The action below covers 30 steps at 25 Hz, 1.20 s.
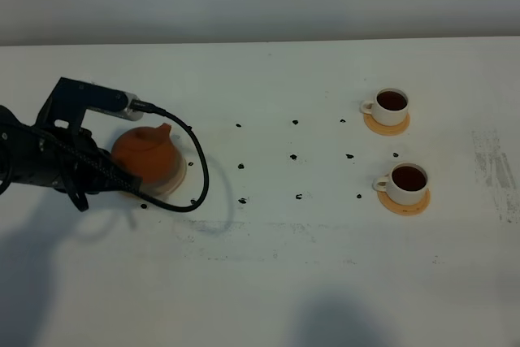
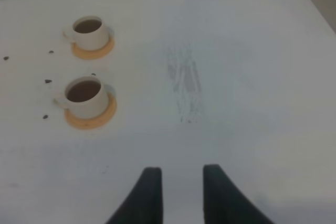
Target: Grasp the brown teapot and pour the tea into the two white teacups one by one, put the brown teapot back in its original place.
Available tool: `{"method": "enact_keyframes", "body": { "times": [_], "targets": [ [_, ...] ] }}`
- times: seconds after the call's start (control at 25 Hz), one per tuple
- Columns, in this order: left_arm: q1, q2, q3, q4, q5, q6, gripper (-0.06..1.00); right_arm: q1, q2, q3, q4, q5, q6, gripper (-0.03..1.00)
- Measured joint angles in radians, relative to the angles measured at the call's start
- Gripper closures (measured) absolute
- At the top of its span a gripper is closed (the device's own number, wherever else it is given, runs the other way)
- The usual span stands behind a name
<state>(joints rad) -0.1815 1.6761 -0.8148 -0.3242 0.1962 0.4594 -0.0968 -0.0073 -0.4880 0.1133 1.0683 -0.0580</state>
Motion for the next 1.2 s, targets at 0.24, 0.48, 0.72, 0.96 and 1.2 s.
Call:
{"method": "enact_keyframes", "body": {
  "times": [0.24, 0.48, 0.72, 0.96, 1.2],
  "targets": [
    [0.005, 0.0, 0.006, -0.001, -0.009, 0.001, 0.86, 0.0, 0.0, 0.0, 0.0, 0.0, 0.0, 0.74],
    [0.005, 0.0, 0.006, -0.001, -0.026, 0.001, 0.86, 0.0, 0.0, 0.0, 0.0, 0.0, 0.0, 0.74],
    [0.006, 0.028, 0.006, 0.006, -0.041, 0.001, 0.86, 0.0, 0.0, 0.0, 0.0, 0.0, 0.0, 0.74],
    [0.006, 0.044, 0.006, 0.012, -0.056, 0.001, 0.86, 0.0, 0.0, 0.0, 0.0, 0.0, 0.0, 0.74],
    [0.006, 0.044, 0.006, 0.013, -0.057, 0.001, 0.86, 0.0, 0.0, 0.0, 0.0, 0.0, 0.001, 0.74]
  ]
}}
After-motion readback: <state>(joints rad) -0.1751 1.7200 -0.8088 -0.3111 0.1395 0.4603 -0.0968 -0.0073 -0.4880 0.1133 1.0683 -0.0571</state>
